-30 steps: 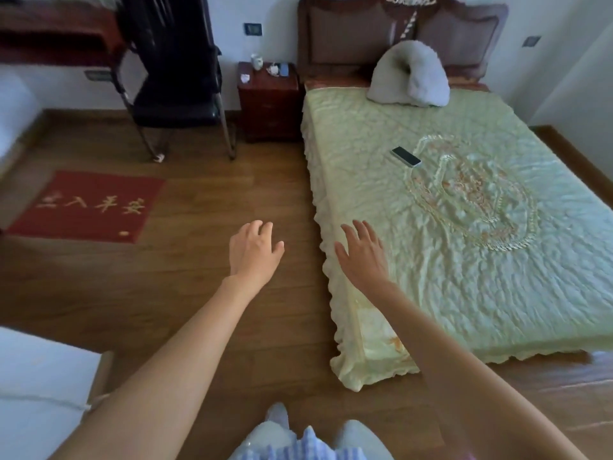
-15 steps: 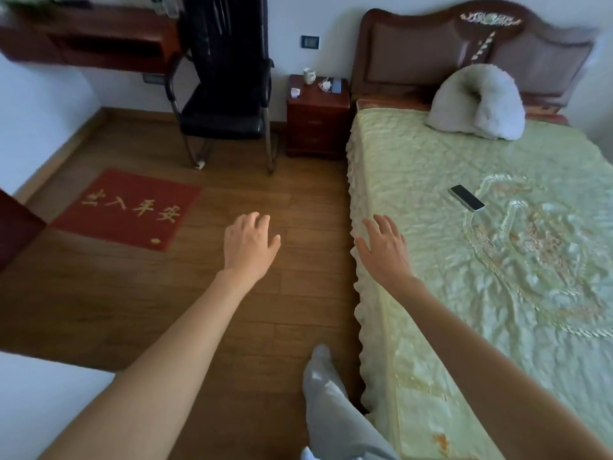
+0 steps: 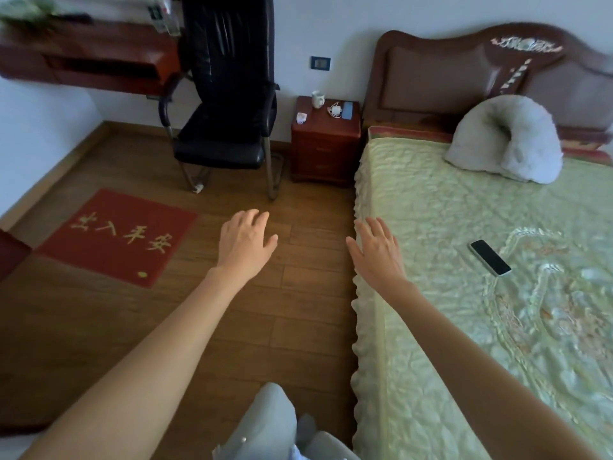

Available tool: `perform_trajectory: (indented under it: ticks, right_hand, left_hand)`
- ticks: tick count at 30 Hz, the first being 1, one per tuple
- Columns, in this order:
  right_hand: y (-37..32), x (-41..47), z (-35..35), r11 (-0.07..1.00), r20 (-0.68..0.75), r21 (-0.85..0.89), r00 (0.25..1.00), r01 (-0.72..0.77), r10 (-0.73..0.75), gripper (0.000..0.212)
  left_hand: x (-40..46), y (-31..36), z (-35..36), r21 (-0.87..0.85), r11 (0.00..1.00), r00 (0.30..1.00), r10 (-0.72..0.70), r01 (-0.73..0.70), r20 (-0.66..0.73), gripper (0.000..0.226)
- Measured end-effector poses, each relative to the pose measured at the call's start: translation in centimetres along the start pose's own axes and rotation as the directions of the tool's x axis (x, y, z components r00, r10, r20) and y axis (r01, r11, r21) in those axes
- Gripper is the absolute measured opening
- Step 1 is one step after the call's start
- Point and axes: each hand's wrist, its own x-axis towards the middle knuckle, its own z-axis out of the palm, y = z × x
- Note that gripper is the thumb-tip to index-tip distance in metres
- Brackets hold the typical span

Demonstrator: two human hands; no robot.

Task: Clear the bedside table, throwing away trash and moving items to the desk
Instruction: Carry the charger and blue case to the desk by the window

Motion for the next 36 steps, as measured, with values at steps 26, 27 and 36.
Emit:
perform_trajectory:
  ticks: [26,27,36]
  right_hand:
    - [4.5,48.7,4.9,0.994,-0.046,0.039,0.994,-0.1,0.102,0.049]
    - [5.4,50.6,5.0,0.995,-0.044,0.029,0.995,-0.094,0.095,0.049]
    - [13.2,67.1,3.2,0.998,-0.025,-0.038,0.999,-0.047,0.046,0.049]
  left_hand:
    - [50.0,-1.9,7.5,-0.015,0.989,0.989,0.147,-0.147,0.024,0.052]
    - [52.1,-1.4,8.0,-0.013,0.989,0.989,0.148,-0.148,0.023,0.052]
    - [69.6,4.0,10.3,-0.023,0.993,0.993,0.117,-0.116,0.005,0.051]
